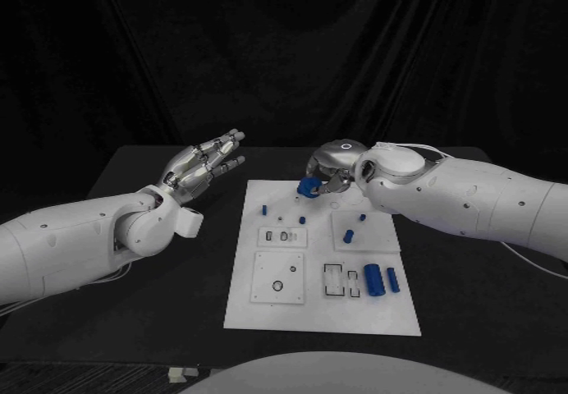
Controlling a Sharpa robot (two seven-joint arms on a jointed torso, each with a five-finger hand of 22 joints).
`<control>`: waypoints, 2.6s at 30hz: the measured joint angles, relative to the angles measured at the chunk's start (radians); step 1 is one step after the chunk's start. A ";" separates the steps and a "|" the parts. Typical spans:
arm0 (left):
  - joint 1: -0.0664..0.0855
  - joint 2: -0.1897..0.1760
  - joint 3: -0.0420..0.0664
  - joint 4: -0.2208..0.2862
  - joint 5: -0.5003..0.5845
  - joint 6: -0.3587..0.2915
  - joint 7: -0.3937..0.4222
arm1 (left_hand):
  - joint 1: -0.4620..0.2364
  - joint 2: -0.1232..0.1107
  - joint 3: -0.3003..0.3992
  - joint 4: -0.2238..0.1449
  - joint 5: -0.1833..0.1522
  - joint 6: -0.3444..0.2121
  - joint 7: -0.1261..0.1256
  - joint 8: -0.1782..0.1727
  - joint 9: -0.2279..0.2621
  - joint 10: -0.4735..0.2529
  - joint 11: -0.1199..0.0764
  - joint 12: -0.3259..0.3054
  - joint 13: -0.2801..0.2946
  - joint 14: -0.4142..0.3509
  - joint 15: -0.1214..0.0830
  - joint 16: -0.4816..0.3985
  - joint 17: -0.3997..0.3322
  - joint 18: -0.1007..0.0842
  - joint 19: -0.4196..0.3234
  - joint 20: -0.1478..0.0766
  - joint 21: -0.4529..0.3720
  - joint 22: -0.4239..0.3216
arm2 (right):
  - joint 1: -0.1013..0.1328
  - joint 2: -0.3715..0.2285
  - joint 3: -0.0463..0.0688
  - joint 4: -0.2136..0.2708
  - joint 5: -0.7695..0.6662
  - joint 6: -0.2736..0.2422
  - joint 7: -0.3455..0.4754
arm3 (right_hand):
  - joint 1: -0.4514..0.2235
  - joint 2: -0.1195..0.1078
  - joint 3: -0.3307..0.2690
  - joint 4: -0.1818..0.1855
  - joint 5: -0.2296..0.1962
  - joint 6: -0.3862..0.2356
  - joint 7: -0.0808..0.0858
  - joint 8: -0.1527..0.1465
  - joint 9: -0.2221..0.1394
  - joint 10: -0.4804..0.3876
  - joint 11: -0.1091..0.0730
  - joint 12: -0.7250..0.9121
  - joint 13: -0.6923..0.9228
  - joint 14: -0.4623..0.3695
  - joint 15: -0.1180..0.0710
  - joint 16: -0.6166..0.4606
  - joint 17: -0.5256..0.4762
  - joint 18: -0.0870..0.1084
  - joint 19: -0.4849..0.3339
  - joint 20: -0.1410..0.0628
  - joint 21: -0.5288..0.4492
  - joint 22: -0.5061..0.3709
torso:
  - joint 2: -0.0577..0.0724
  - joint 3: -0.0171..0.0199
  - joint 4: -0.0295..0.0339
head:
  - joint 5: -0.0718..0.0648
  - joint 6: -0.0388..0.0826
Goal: Assemble the parts on the task board
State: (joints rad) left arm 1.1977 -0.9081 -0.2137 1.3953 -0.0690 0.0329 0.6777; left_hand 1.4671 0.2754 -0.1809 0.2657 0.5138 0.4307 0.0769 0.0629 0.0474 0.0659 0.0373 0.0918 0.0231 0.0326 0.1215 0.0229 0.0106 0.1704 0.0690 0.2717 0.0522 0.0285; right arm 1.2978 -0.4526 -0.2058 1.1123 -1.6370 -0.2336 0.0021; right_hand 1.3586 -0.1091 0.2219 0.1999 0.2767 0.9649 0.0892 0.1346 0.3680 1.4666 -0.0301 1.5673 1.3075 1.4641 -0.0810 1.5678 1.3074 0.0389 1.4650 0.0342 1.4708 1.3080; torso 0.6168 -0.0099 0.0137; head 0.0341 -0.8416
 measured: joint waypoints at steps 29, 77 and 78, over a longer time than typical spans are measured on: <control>0.000 0.005 0.000 -0.002 0.000 0.003 0.000 | 0.000 0.000 0.004 -0.004 0.000 0.000 0.000 0.000 0.000 0.000 0.000 0.000 0.000 0.000 0.000 0.000 0.000 0.000 0.000 0.000 0.000 0.000 | -0.041 0.090 0.001 -0.086 0.000 0.052 0.019 | -0.003 -0.003 0.004 -0.007 -0.004 -0.007 -0.007 -0.016 0.002 0.000 0.007 0.000 0.000 0.004 0.004 0.000 0.000 0.000 0.000 0.000 -0.014 0.000 | 0.000 -0.0002 -0.0012 | -0.002 -0.007; -0.001 0.003 0.000 -0.002 0.000 0.004 0.000 | 0.008 0.000 0.006 -0.001 0.004 0.000 0.000 0.000 0.000 0.003 0.003 0.000 0.000 0.000 0.007 0.000 0.000 0.000 0.000 0.000 0.000 0.000 | -0.047 0.091 0.000 -0.107 -0.001 0.075 0.034 | -0.035 0.014 0.024 -0.026 -0.064 -0.172 -0.028 -0.070 -0.083 0.000 0.007 0.000 0.000 0.000 0.007 0.000 0.001 0.000 -0.007 0.014 -0.063 0.000 | -0.001 0.0003 -0.0020 | -0.002 -0.013; -0.001 0.003 0.000 -0.002 0.000 0.004 0.000 | 0.008 0.000 0.006 -0.001 0.004 0.000 0.000 0.000 0.000 0.003 0.003 0.000 0.000 0.000 0.007 0.000 0.000 0.000 0.000 0.000 0.000 0.000 | -0.047 0.090 0.000 -0.107 -0.001 0.075 0.034 | -0.035 0.014 0.022 -0.024 -0.070 -0.172 -0.028 -0.070 -0.085 0.000 0.007 0.000 0.000 0.000 0.007 0.000 0.001 0.000 -0.007 0.014 -0.066 0.000 | -0.001 0.0003 -0.0019 | -0.002 -0.013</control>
State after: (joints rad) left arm 1.1968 -0.9051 -0.2137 1.3931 -0.0691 0.0371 0.6778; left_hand 1.4750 0.2754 -0.1746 0.2648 0.5179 0.4307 0.0769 0.0628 0.0472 0.0685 0.0398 0.0918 0.0229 0.0325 0.1288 0.0229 0.0108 0.1704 0.0690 0.2716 0.0522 0.0285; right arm 1.2505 -0.3625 -0.2054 1.0049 -1.6376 -0.1583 0.0361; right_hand 1.3234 -0.0947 0.2438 0.1756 0.2072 0.7930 0.0613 0.0646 0.2832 1.4666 -0.0229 1.5673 1.3075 1.4642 -0.0739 1.5678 1.3079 0.0391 1.4579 0.0486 1.4047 1.3081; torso 0.6155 -0.0096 0.0118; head 0.0322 -0.8548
